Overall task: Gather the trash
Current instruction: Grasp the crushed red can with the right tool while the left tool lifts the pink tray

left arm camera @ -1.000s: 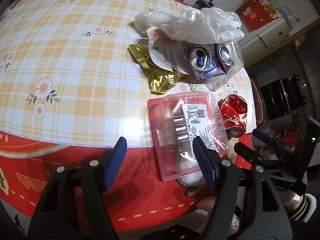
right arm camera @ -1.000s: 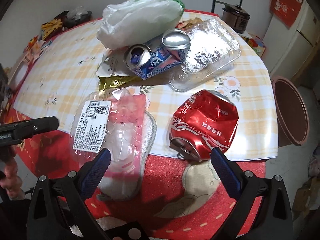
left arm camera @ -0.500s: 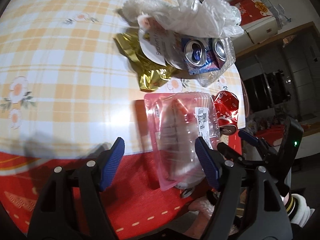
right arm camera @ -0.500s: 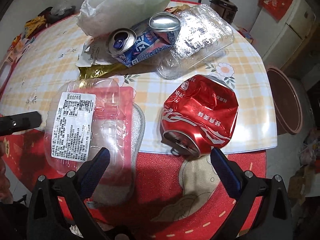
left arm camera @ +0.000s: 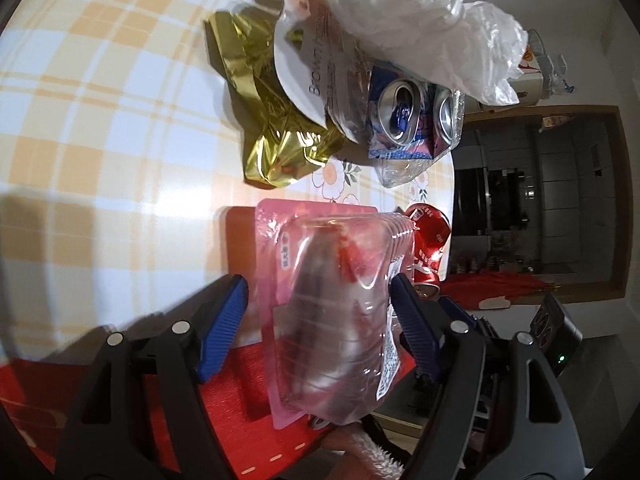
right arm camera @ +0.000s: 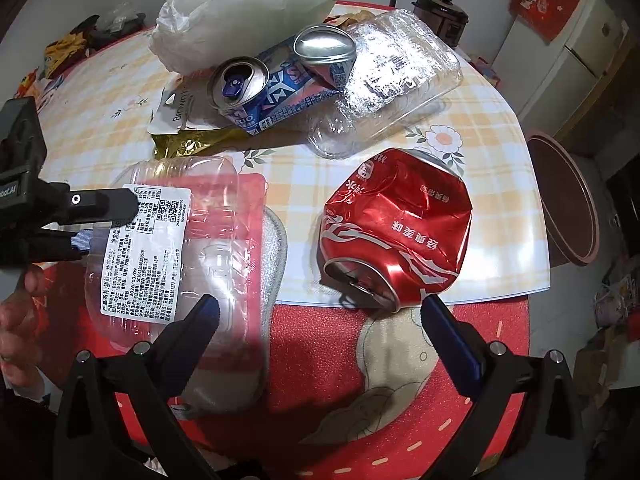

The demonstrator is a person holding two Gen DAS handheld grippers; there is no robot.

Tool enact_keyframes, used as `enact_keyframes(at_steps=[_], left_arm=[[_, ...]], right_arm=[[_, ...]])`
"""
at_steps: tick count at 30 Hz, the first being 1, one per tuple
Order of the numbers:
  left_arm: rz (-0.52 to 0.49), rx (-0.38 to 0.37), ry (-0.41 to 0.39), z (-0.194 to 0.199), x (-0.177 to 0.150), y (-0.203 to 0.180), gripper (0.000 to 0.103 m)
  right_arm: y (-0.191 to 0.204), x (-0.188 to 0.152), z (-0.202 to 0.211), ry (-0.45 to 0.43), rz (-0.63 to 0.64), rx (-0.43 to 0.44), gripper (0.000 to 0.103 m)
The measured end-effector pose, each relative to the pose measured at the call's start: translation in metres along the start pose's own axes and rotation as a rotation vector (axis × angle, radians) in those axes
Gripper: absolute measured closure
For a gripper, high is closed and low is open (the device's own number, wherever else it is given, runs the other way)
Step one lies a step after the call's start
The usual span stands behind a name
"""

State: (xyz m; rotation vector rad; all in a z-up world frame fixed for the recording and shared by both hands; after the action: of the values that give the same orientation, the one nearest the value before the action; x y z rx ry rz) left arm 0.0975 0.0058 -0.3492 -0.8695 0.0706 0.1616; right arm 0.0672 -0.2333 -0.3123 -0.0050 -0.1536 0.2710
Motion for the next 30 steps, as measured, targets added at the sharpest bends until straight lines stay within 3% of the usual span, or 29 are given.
enact_keyframes(at_steps=[5,9,18,27,30], left_arm=[[-0.032,-0.015,0.040,-0.018,0.000,-0.011,0.030],[-0.031,-0.005,0.042,-0.019,-0.001,-0.011,0.039],[-0.090,-0.099,-0.070,0.027,-0.016,-0.020,0.046],[-0.041,-0.073,-0.194,0.059,-0.027,-0.016,0.046],[-0.012,-0.070,-0.251,0.070,-0.034,-0.014,0.046]], right_arm=[[0.000,0.002,-0.001,0.002,-0.014,0.011,0.005],[-0.002,0.003,-0.001,0.007,-0.037,0.046,0.005],[-0.033,0.003,0.029,-0.085,-0.109,0.125,0.005],[-0.080,0.015,0.018,-0.094,-0.198,0.190,0.005],[-0.097,0.022,0.010,-0.081,-0.213,0.244,0.012]])
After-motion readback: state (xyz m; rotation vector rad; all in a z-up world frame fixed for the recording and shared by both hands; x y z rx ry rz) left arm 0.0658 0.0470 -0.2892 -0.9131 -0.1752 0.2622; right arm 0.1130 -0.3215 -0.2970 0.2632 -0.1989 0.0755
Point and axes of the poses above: each gripper's, at about its wrist camera, not at the fingertips, and z roughly against the way its jaws point, y to its left, x to its top, the point moved 4 cm from there along -z, roughly the way its jaws point, and after that the axes turned 14 degrees about y, right-handed, at the moved point
